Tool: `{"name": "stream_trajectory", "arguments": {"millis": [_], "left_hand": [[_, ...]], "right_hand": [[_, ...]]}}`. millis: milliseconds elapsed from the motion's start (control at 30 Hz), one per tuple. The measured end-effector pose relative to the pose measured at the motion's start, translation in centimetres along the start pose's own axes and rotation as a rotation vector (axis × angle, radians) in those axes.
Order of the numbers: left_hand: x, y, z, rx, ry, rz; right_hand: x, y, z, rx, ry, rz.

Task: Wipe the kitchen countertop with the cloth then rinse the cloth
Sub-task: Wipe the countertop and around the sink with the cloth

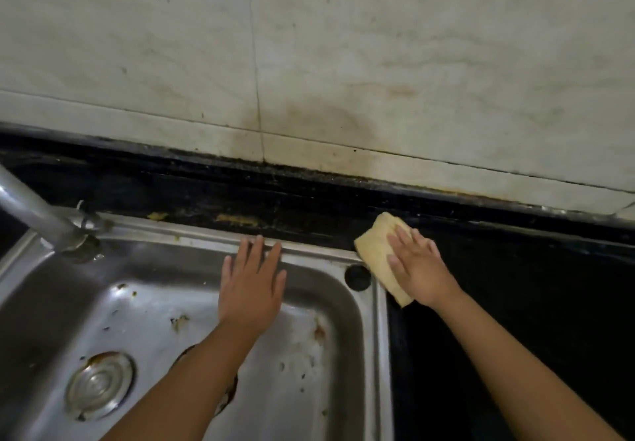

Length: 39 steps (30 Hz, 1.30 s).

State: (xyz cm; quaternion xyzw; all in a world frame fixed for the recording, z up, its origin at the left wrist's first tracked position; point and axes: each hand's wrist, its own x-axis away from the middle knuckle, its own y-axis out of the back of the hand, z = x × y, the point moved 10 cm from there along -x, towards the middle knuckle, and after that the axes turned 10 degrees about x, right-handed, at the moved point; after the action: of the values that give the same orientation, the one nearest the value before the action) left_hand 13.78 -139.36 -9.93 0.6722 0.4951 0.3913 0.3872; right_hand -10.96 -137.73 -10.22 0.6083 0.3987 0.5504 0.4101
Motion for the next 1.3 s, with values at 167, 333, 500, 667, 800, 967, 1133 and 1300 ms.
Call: {"name": "stream_trajectory", "arguments": {"millis": [167,333,500,667,800,967,1133,1300], "left_hand": [[1.2,-0.6,-0.9,0.107,-0.033,-0.069],[-0.1,-0.2,-0.4,0.103,0.0,-0.09],[0.0,-1.2,0.1,0.082,-0.019,-0.093],[0.3,-1.3,-0.2,0.027,-0.025,-0.112],[-1.0,-0.9,-1.0,-0.053,-0.039,-0.02],[-0.6,-1.4,-1.5,-0.039,-0.021,0.051],[-0.2,-1.7,-1.4,0.012,-0.095,-0.004],[2.2,-0.4,3.3,0.181,0.061,-0.226]], "right_hand": [[2.2,-0.3,-11.2,0.022,-0.485,0.007],[-2.1,0.6,-6.1,-0.179,-0.517,0.029],[-4.2,0.4,2.6,-0.151,-0.3,0.065],[-4.6,0.9,10.3,-0.117,0.135,0.093],[-3.8,0.5,4.9,-0.095,0.127,0.11],[1.6,-1.8,-5.1,-0.117,-0.151,0.132],[1.0,-1.4,-1.2,-0.191,-0.049,0.187],[-3.7,1.2,10.4,-0.048,0.357,0.194]]}}
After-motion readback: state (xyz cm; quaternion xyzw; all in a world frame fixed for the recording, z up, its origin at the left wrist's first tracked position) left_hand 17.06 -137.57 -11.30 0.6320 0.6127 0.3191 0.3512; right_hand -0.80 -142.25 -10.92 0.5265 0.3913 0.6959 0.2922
